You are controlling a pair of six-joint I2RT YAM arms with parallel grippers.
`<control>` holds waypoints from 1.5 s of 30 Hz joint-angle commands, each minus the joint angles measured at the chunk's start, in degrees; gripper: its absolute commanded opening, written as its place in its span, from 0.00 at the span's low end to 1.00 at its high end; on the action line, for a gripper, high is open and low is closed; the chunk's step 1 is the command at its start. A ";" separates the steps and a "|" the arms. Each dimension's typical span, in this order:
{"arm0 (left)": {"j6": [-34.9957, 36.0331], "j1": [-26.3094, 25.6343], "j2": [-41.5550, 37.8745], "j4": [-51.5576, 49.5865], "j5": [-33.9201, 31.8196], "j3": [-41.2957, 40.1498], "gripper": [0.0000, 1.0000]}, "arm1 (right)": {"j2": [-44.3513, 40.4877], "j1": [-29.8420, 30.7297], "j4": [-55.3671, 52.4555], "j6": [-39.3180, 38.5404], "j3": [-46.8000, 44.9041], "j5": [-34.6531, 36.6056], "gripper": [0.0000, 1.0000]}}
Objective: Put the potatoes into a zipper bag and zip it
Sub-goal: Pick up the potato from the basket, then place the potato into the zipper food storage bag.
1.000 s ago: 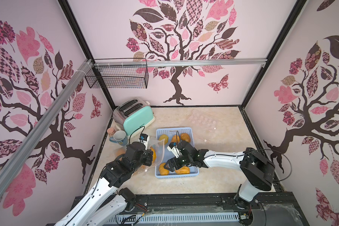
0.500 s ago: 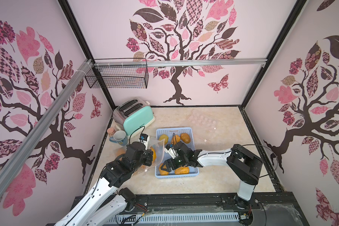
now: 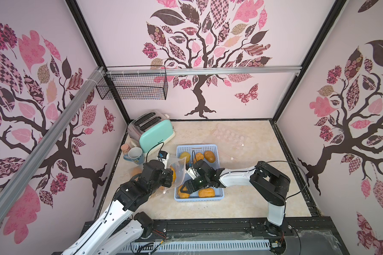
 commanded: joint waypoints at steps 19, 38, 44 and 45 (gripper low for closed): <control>0.64 -0.08 -0.23 0.24 0.37 -1.41 0.00 | -26.63 -0.16 -6.87 -13.38 -6.20 19.33 0.56; 0.65 -0.08 0.94 0.27 0.48 -1.18 0.00 | -23.32 0.51 -2.53 -11.37 7.59 14.29 0.58; 0.63 -0.07 1.18 0.36 0.57 -1.16 0.00 | -17.74 0.65 -2.85 -11.60 10.49 17.06 0.58; 0.65 -0.06 1.09 0.39 0.57 -1.19 0.00 | -17.15 0.64 -2.86 -11.86 10.46 17.80 0.58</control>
